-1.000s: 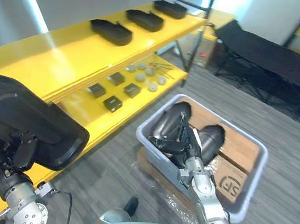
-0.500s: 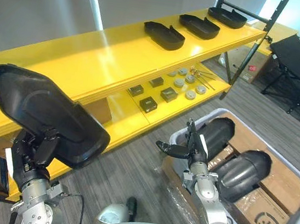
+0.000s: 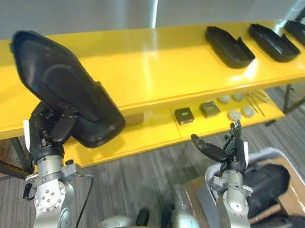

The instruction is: Walk over and take three plastic housings, then place them on the shelf

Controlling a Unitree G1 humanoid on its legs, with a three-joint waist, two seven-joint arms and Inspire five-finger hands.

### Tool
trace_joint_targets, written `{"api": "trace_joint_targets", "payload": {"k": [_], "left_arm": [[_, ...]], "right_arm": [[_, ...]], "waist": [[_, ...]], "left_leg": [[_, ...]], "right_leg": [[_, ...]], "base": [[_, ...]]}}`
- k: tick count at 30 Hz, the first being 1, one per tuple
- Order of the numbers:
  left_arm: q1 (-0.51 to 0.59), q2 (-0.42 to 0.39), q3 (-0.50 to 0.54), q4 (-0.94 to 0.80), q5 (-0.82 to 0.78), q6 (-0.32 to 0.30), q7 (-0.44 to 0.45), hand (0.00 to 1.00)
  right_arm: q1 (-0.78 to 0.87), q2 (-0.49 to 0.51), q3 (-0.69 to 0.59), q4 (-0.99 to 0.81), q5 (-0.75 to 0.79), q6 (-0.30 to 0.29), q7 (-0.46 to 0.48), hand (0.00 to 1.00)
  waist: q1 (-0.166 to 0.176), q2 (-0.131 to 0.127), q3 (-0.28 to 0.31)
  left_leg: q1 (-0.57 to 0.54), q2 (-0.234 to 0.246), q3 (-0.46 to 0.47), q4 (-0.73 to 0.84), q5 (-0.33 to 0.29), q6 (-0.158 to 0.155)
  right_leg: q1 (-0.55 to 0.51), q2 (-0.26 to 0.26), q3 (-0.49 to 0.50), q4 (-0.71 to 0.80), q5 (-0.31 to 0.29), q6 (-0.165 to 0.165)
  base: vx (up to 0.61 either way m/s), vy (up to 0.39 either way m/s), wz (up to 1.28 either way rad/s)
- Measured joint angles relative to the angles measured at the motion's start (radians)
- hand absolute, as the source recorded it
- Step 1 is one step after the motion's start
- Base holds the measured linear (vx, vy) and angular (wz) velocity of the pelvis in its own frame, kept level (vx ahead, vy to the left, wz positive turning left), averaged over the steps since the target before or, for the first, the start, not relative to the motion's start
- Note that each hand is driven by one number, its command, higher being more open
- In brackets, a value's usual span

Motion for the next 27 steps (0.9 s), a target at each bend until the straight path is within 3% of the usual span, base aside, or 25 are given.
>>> {"api": "trace_joint_targets", "payload": {"k": [1, 2, 3, 5, 6, 8, 9, 10, 11, 12, 13, 14, 15, 17, 18, 19, 21, 22, 23, 27], "left_arm": [[-0.001, 0.005, -0.008, -0.005, 0.008, -0.001, -0.003, 0.0], [-0.001, 0.018, -0.014, -0.015, 0.017, -0.002, -0.006, 0.0], [-0.003, 0.023, -0.016, -0.012, 0.018, -0.002, -0.01, 0.0], [0.022, 0.02, -0.015, -0.011, 0.014, -0.001, -0.007, 0.0], [0.022, 0.02, -0.01, -0.011, 0.013, -0.001, -0.004, 0.0], [0.022, 0.021, -0.005, -0.011, 0.015, -0.001, 0.009, 0.0], [0.025, 0.017, -0.014, -0.011, 0.017, -0.001, 0.014, 0.0], [0.026, 0.01, -0.009, -0.011, 0.017, 0.0, 0.015, 0.0], [0.028, 0.008, -0.005, -0.011, 0.017, 0.0, 0.016, 0.0], [0.028, 0.008, 0.01, -0.01, 0.017, 0.001, 0.016, 0.0], [0.02, 0.008, 0.01, -0.01, 0.018, -0.001, 0.011, 0.0], [0.016, 0.007, 0.009, -0.01, 0.02, -0.001, 0.004, 0.0], [0.004, 0.007, 0.006, -0.01, 0.025, -0.001, -0.01, 0.0], [-0.006, 0.001, -0.019, -0.011, 0.026, -0.005, -0.02, 0.0], [-0.009, -0.006, -0.048, -0.012, 0.026, -0.006, -0.019, 0.0], [-0.017, -0.004, -0.077, -0.015, 0.026, -0.006, -0.03, 0.0], [-0.054, 0.021, -0.081, -0.031, 0.028, 0.004, -0.058, 0.0], [-0.072, 0.049, -0.071, -0.059, 0.024, 0.003, -0.086, 0.0], [-0.093, 0.089, -0.045, -0.082, 0.009, 0.004, -0.139, 0.0], [-0.087, 0.124, 0.02, -0.129, -0.141, 0.01, -0.263, 0.0]], "right_arm": [[0.003, -0.002, 0.001, 0.0, 0.0, -0.001, 0.0, 1.0], [-0.003, -0.007, 0.001, 0.0, -0.001, -0.007, -0.002, 1.0], [-0.007, -0.013, 0.001, 0.003, -0.002, -0.012, -0.003, 1.0], [-0.034, -0.043, 0.001, 0.002, -0.001, -0.034, -0.001, 1.0], [-0.043, -0.046, -0.002, 0.002, 0.0, -0.04, -0.001, 1.0], [-0.053, -0.051, -0.02, -0.002, 0.025, -0.061, 0.013, 1.0], [-0.019, -0.058, -0.031, -0.032, 0.042, -0.065, 0.015, 1.0], [0.008, -0.062, -0.035, -0.051, 0.047, -0.068, 0.021, 1.0], [0.012, -0.066, -0.038, -0.051, 0.053, -0.07, 0.024, 1.0], [0.013, -0.067, -0.056, -0.051, 0.06, -0.07, 0.027, 1.0], [-0.001, -0.071, -0.084, -0.051, 0.061, -0.077, 0.027, 1.0], [-0.015, -0.074, -0.099, -0.051, 0.061, -0.085, 0.019, 1.0], [-0.051, -0.075, -0.117, -0.052, 0.059, -0.105, -0.012, 1.0], [-0.111, -0.091, -0.11, -0.052, 0.024, -0.151, -0.068, 1.0], [-0.137, -0.125, -0.097, -0.065, -0.015, -0.183, -0.099, 1.0], [-0.151, -0.152, -0.095, -0.087, -0.029, -0.218, -0.121, 1.0], [-0.158, -0.138, -0.095, -0.111, -0.064, -0.233, -0.167, 1.0], [-0.155, -0.136, -0.104, -0.145, -0.081, -0.236, -0.174, 1.0], [-0.143, -0.135, -0.144, -0.192, -0.081, -0.236, -0.171, 1.0], [-0.101, -0.126, -0.278, -0.276, -0.077, -0.235, -0.155, 1.0]], "waist": [[-0.001, -0.012, -0.005], [0.002, -0.027, -0.006], [0.005, -0.031, -0.002], [0.029, 0.013, -0.012], [0.032, 0.02, -0.012], [0.031, 0.027, -0.013], [0.028, 0.033, -0.007], [0.025, 0.038, 0.008], [0.025, 0.04, 0.02], [0.028, 0.042, 0.024], [0.027, 0.043, 0.024], [0.026, 0.043, 0.025], [0.024, 0.042, 0.026], [0.011, 0.05, 0.024], [0.009, 0.079, 0.01], [0.0, 0.127, -0.014], [-0.001, 0.084, -0.002], [-0.001, 0.049, 0.01], [-0.003, 0.024, 0.015], [-0.026, 0.017, 0.012]], "left_leg": [[0.005, -0.007, 0.001, 0.022, -0.024, -0.004], [0.011, -0.017, 0.008, 0.056, -0.091, 0.012], [0.014, -0.02, 0.008, 0.078, -0.114, 0.022], [-0.017, 0.024, 0.008, 0.192, -0.223, -0.002], [-0.022, 0.035, 0.008, 0.215, -0.245, -0.007], [-0.028, 0.058, 0.024, 0.285, -0.271, -0.047], [-0.1, 0.062, 0.072, 0.497, -0.296, -0.099], [-0.178, 0.068, 0.109, 0.7, -0.28, -0.155], [-0.222, 0.088, 0.146, 0.796, -0.288, -0.159], [-0.286, 0.143, 0.185, 0.844, -0.328, -0.142], [-0.331, 0.205, 0.191, 0.789, -0.348, -0.144], [-0.348, 0.236, 0.19, 0.734, -0.349, -0.146], [-0.365, 0.281, 0.179, 0.611, -0.33, -0.156], [-0.349, 0.325, 0.149, 0.434, -0.237, -0.181], [-0.332, 0.351, 0.148, 0.365, -0.136, -0.194], [-0.307, 0.358, 0.149, 0.304, -0.043, -0.247], [-0.262, 0.307, 0.182, 0.255, -0.022, -0.222], [-0.245, 0.273, 0.198, 0.223, -0.011, -0.207], [-0.228, 0.248, 0.209, 0.188, 0.0, -0.192], [-0.196, 0.233, 0.225, 0.144, 0.006, -0.185]], "right_leg": [[0.012, -0.005, -0.004, -0.051, 0.046, -0.007], [0.037, -0.012, -0.008, -0.108, 0.136, -0.025], [0.049, -0.014, -0.008, -0.115, 0.171, -0.02], [0.111, 0.03, -0.043, -0.177, 0.167, -0.032], [0.122, 0.041, -0.048, -0.186, 0.163, -0.038], [0.154, 0.062, -0.063, -0.194, 0.14, -0.062], [0.21, 0.073, -0.067, -0.234, 0.115, -0.063], [0.256, 0.075, -0.065, -0.259, 0.104, -0.065], [0.279, 0.073, -0.059, -0.262, 0.102, -0.069], [0.299, 0.07, -0.033, -0.27, 0.1, -0.071], [0.3, 0.06, -0.015, -0.277, 0.097, -0.069], [0.308, 0.052, -0.003, -0.283, 0.095, -0.066], [0.319, 0.028, 0.016, -0.288, 0.095, -0.054], [0.316, -0.004, 0.036, -0.277, 0.093, -0.014], [0.314, -0.013, 0.057, -0.27, 0.078, 0.019], [0.316, -0.013, 0.07, -0.266, 0.06, 0.063], [0.308, -0.075, 0.071, -0.245, 0.056, 0.069], [0.31, -0.112, 0.068, -0.249, 0.055, 0.072], [0.31, -0.137, 0.062, -0.254, 0.066, 0.09], [0.312, -0.154, 0.047, -0.255, 0.08, 0.111]], "base": [[0.27, -0.037, 0.89], [0.33, -0.055, 0.8], [0.34, -0.089, 0.59], [0.28, -0.113, 0.19], [0.28, -0.12, 0.11], [0.27, -0.113, 0.23], [0.25, -0.089, 0.27], [0.25, -0.057, 0.09], [0.17, 0.014, -0.41], [0.2, 0.047, -0.66], [0.19, 0.064, -0.67], [0.17, 0.087, -0.5], [0.22, 0.211, -0.45], [0.23, 0.295, -0.46], [0.22, 0.384, -0.41], [0.23, 0.396, -0.27], [0.19, 0.285, -0.16], [0.17, 0.221, -0.14], [0.12, 0.148, -0.01], [0.07, 0.049, -0.08]]}}
